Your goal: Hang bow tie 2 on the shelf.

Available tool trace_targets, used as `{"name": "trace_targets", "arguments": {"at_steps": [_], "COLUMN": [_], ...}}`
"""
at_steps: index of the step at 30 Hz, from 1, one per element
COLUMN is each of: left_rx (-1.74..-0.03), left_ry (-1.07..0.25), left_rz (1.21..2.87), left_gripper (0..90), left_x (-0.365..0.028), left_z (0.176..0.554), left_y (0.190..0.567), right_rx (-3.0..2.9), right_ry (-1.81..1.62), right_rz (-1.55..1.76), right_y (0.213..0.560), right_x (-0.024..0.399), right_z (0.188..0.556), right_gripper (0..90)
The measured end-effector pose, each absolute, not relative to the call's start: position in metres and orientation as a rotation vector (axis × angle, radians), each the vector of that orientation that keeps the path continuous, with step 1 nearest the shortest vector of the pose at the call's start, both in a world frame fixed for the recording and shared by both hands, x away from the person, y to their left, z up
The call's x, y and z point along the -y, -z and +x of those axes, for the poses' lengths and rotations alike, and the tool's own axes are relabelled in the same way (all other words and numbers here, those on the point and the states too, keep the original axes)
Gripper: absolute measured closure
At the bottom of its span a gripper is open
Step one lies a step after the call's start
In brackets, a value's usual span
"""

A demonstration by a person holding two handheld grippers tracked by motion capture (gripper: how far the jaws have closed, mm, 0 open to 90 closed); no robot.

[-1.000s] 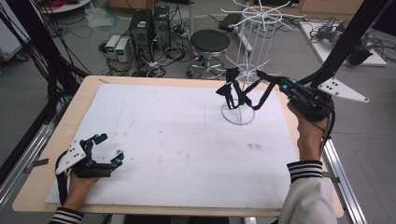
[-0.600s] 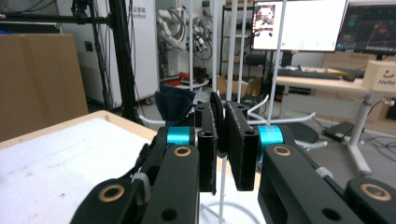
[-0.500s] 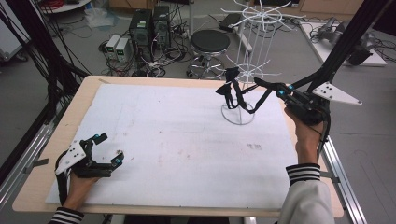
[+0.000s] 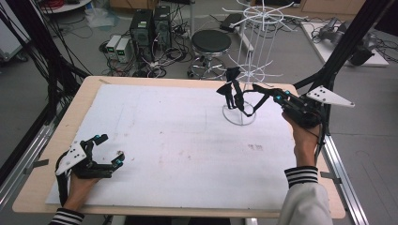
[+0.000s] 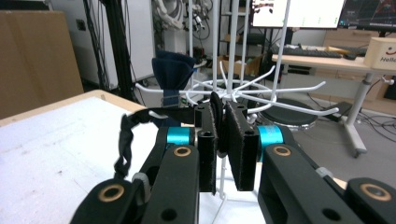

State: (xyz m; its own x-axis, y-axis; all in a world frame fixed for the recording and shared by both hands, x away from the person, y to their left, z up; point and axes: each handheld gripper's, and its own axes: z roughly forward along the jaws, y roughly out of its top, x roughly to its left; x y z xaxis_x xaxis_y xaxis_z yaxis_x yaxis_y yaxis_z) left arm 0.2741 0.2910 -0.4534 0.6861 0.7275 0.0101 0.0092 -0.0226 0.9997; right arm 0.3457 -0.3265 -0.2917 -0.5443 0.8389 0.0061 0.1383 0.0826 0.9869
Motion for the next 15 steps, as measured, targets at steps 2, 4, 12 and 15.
{"name": "trace_targets", "arguments": {"at_steps": [2,4,12,15], "left_rx": [-0.638,-0.638,-0.639,-0.638], "left_ry": [-0.639,-0.638,-0.637,-0.637], "left_rz": [1.499,1.499,1.496,1.497], "left_gripper": [1.7,1.7,1.7,1.7], "left_x": [-0.291,-0.291,-0.291,-0.291], "left_z": [0.274,0.274,0.274,0.274], "left_y": [0.453,0.453,0.454,0.453], "right_rx": [-1.781,-1.792,-1.827,-1.832], "right_ry": [-1.490,-1.481,-1.437,-1.432], "right_rz": [0.964,0.974,0.988,1.005], "right_y": [0.293,0.294,0.299,0.303], "right_x": [0.324,0.321,0.312,0.312], "right_z": [0.348,0.349,0.356,0.359], "right_gripper": [83.3,83.3,83.2,83.2]}}
